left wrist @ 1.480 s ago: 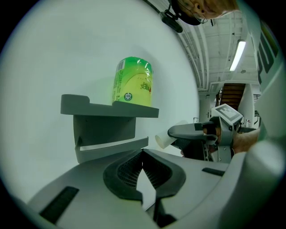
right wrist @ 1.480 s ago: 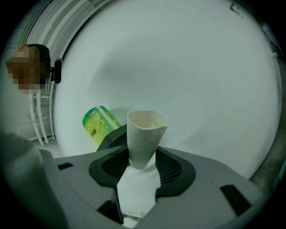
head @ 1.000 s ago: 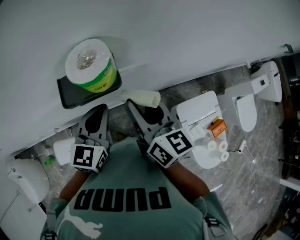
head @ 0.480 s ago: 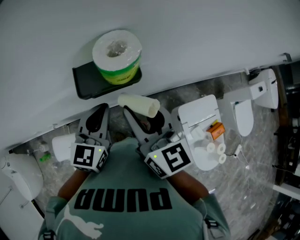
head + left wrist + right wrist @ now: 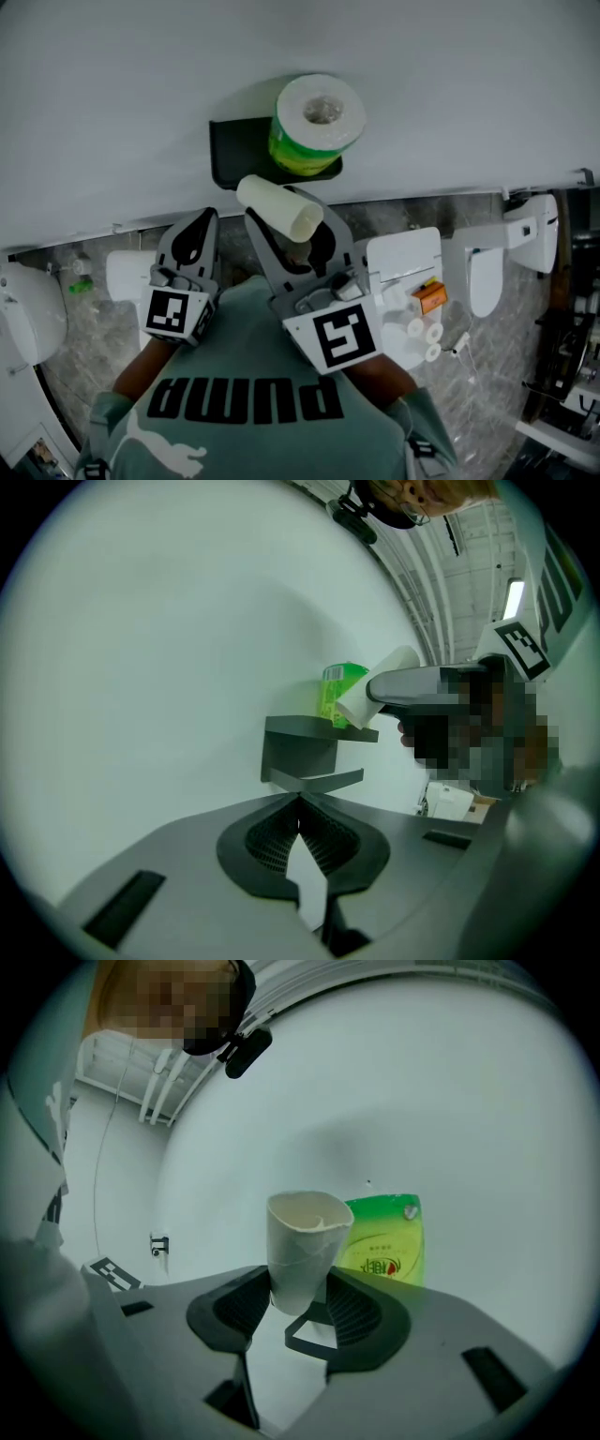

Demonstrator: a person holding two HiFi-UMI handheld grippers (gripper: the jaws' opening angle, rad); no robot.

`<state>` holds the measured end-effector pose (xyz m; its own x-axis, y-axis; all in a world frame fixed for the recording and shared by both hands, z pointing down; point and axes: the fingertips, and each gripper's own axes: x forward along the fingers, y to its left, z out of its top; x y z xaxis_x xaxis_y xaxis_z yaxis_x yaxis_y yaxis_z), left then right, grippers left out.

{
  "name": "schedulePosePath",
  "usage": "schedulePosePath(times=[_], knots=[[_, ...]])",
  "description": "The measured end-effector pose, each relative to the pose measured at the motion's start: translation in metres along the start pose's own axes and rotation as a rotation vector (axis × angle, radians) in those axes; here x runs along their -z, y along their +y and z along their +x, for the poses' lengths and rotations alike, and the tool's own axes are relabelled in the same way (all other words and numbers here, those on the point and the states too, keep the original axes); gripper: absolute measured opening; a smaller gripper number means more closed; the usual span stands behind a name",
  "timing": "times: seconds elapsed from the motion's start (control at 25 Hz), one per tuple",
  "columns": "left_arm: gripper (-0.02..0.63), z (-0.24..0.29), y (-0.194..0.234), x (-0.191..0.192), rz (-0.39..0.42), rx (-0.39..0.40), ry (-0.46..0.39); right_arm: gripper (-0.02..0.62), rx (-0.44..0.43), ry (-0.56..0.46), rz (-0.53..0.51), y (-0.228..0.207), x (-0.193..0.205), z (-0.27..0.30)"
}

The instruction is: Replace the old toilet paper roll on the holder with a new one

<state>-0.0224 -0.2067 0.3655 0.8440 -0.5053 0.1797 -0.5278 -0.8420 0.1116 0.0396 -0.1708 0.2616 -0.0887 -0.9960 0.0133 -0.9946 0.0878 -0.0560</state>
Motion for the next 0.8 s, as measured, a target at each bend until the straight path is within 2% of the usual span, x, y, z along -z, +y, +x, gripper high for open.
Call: schedulePosePath(times=[0.24, 0.48, 0.8], knots=[[0.003, -0.012, 0.018, -0.004, -0.005, -0.068, -0.027, 0.195, 0.002, 0.028, -0.064, -0.001, -0.006, 0.021], [0.003, -0.016, 0.026, -0.006, -0.013, -0.099, -0.043, 0.195, 0.005, 0.067, -0.144, 0.003, -0.010, 0.038], [0.003, -0.018, 0.035, -0.007, -0.035, -0.116, -0.053, 0.195, 0.002, 0.209, -0.258, 0.009, 0.003, 0.054]])
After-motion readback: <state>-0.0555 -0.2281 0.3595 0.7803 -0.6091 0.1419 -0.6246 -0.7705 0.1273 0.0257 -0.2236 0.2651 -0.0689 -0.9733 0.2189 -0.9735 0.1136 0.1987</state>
